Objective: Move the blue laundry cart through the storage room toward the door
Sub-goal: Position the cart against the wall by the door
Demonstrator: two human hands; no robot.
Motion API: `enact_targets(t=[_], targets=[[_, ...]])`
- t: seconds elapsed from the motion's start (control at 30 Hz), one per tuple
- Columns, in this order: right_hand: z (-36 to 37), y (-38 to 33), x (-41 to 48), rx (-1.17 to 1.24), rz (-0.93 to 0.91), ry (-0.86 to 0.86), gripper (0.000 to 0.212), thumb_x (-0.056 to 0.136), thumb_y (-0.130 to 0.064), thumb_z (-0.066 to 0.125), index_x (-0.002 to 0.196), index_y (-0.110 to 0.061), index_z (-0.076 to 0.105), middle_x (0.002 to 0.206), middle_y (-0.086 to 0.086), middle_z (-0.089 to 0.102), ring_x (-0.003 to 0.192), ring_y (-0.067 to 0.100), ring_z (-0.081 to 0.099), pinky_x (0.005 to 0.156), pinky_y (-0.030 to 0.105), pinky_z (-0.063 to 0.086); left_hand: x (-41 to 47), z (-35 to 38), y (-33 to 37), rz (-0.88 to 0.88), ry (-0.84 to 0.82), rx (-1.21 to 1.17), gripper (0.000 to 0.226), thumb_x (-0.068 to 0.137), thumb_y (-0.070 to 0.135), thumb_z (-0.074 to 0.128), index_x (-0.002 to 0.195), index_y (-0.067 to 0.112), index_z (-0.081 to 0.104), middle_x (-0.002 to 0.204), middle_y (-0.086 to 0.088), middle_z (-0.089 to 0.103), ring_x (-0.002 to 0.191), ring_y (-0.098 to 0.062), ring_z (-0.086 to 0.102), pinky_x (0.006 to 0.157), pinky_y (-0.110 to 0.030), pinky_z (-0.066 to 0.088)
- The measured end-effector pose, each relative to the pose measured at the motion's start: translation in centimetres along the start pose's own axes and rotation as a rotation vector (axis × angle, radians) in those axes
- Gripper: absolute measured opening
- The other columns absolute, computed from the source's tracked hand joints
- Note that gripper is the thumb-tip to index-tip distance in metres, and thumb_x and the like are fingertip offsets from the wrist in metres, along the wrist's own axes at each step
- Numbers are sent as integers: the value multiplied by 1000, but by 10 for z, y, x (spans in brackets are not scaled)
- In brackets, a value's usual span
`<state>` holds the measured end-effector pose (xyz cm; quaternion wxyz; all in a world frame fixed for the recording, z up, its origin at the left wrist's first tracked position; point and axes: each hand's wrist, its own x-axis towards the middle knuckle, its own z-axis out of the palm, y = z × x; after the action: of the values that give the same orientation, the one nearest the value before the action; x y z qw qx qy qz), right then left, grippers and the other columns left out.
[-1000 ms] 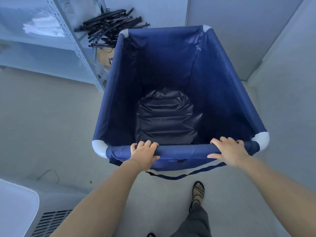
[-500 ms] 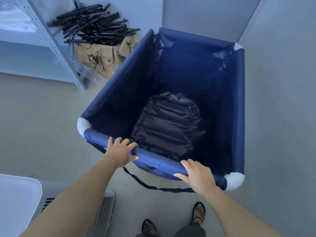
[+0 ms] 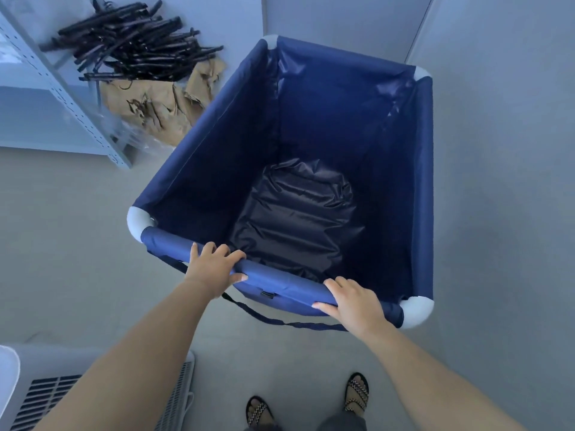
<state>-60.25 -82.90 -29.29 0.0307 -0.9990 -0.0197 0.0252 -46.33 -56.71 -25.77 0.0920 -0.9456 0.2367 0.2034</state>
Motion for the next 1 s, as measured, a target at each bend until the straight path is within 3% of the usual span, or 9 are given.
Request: enact_targets(t=[0.13,0.37,0.6,0.83,1.0], targets=[[5,32,12,63,-13,-57,52,84,-67,42,98,-18,53,82,-2,54,75,20,53,52,31,32,11,-4,20,-55,-25,-14,49,93,58,34,137,37,29,136,6,44,128,-25,33,113,-52,19],[-2,135,23,4,-64,-140,51,83,-66,46,102,-20,54,84,-2,54,78,20,53,57,31,42,31,-1,103,-113,16,-116,51,90,63,32,134,38,32,128,5,45,127,-26,35,115,-57,10],[-16,231,51,-5,-149,-204,53,82,-68,45,114,-26,49,94,-4,56,84,17,53,63,26,40,59,-16,183,-190,18,-219,50,91,62,31,135,38,30,130,3,42,125,-27,35,114,-55,11],[-20,249,72,-17,-168,-186,54,82,-70,42,111,-26,49,95,-2,58,83,20,54,69,32,44,63,-22,184,-161,46,-220,48,94,55,32,139,39,25,129,6,44,122,-24,39,112,-48,20],[-22,244,62,-77,-147,-235,55,82,-70,41,109,-23,48,93,1,54,82,22,50,70,33,40,53,-18,178,-29,80,-213,45,95,52,35,137,36,30,124,7,50,112,-21,47,100,-37,32]])
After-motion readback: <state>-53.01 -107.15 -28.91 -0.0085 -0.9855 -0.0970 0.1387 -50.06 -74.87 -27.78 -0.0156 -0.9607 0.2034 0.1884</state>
